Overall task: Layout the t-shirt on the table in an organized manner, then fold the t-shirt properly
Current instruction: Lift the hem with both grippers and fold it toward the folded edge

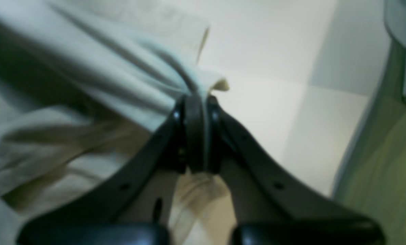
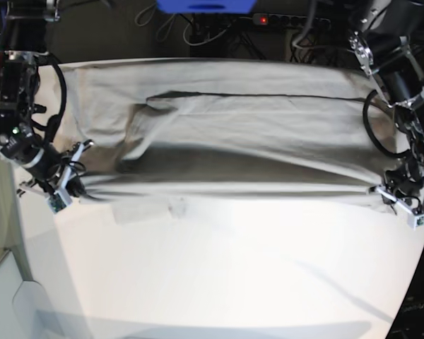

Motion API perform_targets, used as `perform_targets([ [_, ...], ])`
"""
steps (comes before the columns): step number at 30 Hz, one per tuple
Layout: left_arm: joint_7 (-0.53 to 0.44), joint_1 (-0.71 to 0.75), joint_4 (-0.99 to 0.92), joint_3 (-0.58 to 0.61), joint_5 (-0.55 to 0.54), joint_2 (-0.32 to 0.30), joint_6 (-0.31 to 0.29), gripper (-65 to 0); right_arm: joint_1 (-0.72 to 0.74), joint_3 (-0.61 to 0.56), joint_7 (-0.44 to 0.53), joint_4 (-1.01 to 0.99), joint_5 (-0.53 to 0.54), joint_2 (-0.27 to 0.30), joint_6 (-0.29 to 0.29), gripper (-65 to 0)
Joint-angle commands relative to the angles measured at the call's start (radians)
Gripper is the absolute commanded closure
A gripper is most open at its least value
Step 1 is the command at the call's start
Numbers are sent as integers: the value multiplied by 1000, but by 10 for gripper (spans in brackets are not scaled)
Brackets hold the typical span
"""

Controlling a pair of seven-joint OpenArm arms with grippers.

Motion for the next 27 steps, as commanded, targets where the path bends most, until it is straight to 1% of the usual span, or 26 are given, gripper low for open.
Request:
perform_targets([
  [1, -3, -7, 57, -2, -5, -7, 2, -5, -7, 14, 20, 47, 6, 12, 3, 0],
  [5, 57, 73, 171, -2, -5, -2, 2, -5, -110, 27, 20, 153, 6, 12, 3, 0],
  [10, 66, 174, 281, -4, -5, 13, 2, -5, -213, 37, 21, 259, 7, 12, 3, 0],
  [12, 68, 216, 321, -14, -5, 16, 2, -5, -254, 37, 21, 291, 4, -1, 3, 0],
  [14, 68, 246, 358, -48, -5, 21, 2, -5, -288, 64, 23, 304, 3, -11, 3, 0],
  [17, 74, 274, 404, -79, -6, 42, 0, -5, -320, 118, 26, 304, 3, -47, 3, 0],
  [19, 112, 283, 428, -89, -6, 45, 0, -5, -338, 142, 26, 304, 3, -62, 3, 0],
  [23, 198, 289, 493, -89, -6, 47, 0, -5, -383, 155, 28, 304, 3, -80, 3, 0],
  [27, 220, 323, 537, -82, -6, 48, 0, -5, -427, 149, 28, 304, 3, -86, 3, 0],
])
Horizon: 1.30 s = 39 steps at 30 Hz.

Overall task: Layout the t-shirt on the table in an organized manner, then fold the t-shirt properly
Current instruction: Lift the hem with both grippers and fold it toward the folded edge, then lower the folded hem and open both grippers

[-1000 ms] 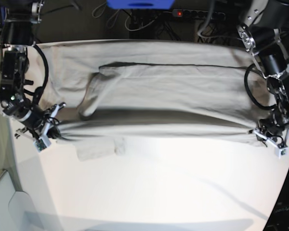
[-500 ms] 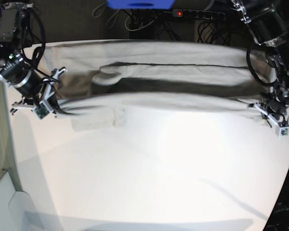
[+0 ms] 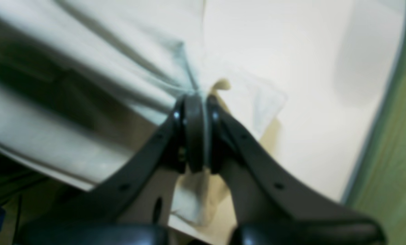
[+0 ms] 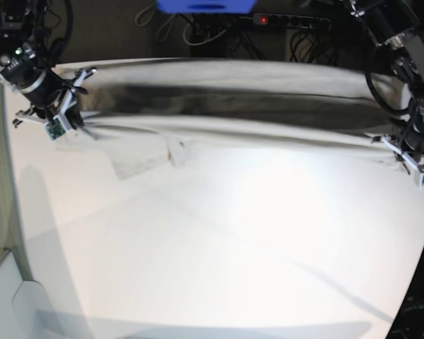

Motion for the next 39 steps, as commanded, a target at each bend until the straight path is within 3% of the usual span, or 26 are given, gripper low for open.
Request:
perform_targets([
  [1, -11, 1, 23, -7, 3, -11, 5, -5, -14, 4, 19, 18, 3, 3, 3, 0],
  [10, -22, 97, 11, -2, 7, -8, 5, -5, -75, -28, 19, 18, 3, -3, 3, 0],
  [23, -53, 120, -102, -1, 14, -13, 5, -9, -98, -68, 13, 10, 1, 4, 3, 0],
  [28, -111, 125, -126, -1, 61, -13, 5, -17, -119, -69, 11, 16, -38, 20, 3, -133],
  [30, -111, 125, -126, -1, 75, -13, 5, -65, -119, -71, 11, 16, -77, 18, 3, -214],
  [33, -111, 125, -115, -6, 78, -13, 5, -203, -126, -63, 11, 18, -117, 21, 3, -307],
  [36, -111, 127, -111, -9, 73, -13, 5, -336, -127, -40, 11, 19, -123, 24, 3, -324],
  [39, -111, 127, -109, -10, 70, -13, 5, -421, -121, 38, 11, 35, -118, 20, 3, -327],
])
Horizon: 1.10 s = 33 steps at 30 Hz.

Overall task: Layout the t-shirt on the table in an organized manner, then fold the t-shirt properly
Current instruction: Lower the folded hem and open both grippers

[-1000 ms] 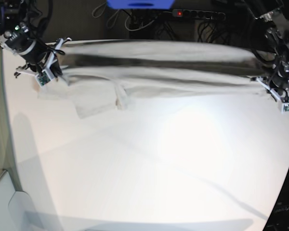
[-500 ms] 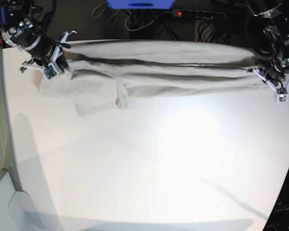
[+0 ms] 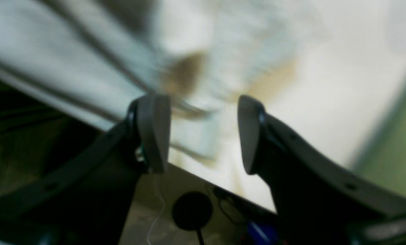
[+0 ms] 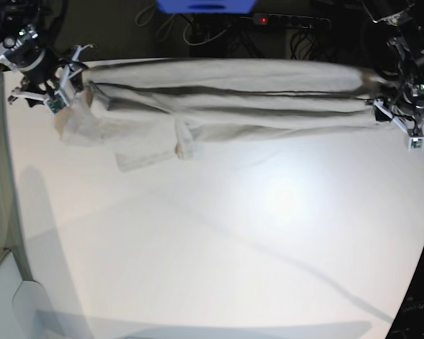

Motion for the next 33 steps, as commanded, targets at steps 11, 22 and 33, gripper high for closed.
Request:
perform_targets([
  [11, -2, 16, 148, -42, -7, -8, 3, -429, 250, 1, -214, 38, 5, -12, 3, -329],
  [22, -3, 18, 74, -68, 2, -10, 5, -429, 572, -249, -463, -102, 2, -110, 3, -329],
  [33, -6, 20, 47, -92, 4, -10, 5, -429, 679, -250, -387, -468, 2, -139, 3, -327],
])
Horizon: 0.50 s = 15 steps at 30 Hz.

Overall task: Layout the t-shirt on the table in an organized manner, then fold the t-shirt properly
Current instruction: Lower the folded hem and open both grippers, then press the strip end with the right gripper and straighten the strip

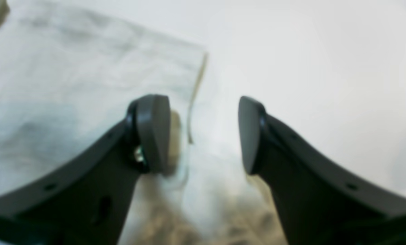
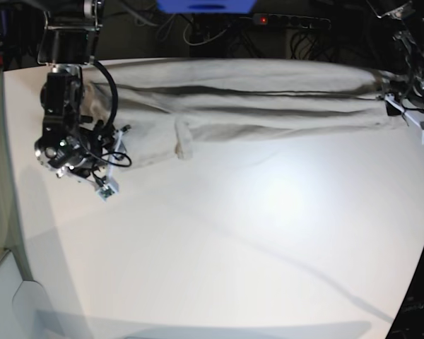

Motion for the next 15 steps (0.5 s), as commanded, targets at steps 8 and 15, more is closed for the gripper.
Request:
perform_targets([
  [8, -12, -5, 16, -4, -1, -16, 6, -429, 18, 0, 75, -83, 11, -11, 3, -291],
  [15, -13, -7, 16, -3, -1, -16, 6, -429, 20, 0, 67, -62, 14, -11, 3, 0],
])
